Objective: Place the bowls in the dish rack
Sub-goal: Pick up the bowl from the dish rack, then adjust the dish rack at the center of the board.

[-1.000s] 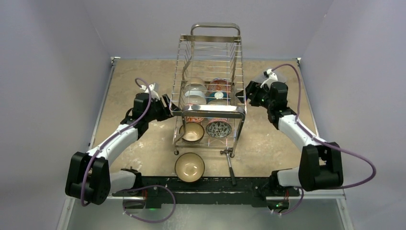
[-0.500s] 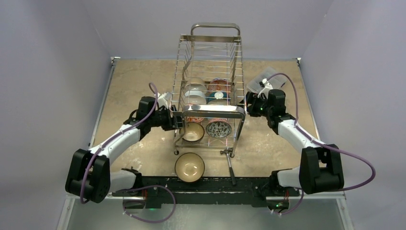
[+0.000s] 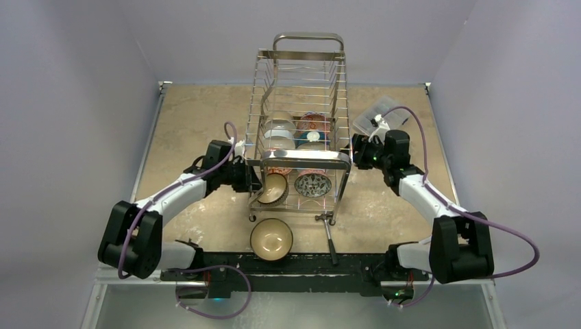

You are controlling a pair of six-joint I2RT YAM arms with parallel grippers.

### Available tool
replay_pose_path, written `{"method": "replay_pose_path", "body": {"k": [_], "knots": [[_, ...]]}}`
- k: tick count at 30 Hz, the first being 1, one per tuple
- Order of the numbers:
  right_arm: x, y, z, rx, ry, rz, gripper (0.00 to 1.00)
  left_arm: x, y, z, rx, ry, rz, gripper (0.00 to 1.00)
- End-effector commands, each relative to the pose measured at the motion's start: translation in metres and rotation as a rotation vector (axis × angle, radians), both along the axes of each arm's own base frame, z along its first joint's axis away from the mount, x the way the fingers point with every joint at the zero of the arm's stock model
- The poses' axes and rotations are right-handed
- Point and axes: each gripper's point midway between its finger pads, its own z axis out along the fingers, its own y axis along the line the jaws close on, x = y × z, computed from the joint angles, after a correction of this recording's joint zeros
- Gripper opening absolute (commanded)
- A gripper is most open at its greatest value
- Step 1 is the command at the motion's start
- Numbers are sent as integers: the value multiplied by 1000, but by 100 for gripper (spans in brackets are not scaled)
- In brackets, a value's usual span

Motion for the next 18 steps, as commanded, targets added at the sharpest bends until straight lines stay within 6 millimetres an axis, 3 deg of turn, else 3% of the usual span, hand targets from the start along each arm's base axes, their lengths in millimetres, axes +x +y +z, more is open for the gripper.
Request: {"method": "replay_pose_path", "body": {"k": [1,8,14,18], "knots": [[-3,3,14,6,-50,32,80,18,-7,30,-19,-107,-18,0],[-2,2,19,0,-73,34,80,48,9,74,18,-323,121,0],[-5,2,17,0,-76,40,80,69,16,124,-88,-658,245,0],[-8,1,18,-1,-84,38,80,66,28,131,-83,-833,346,0]]}}
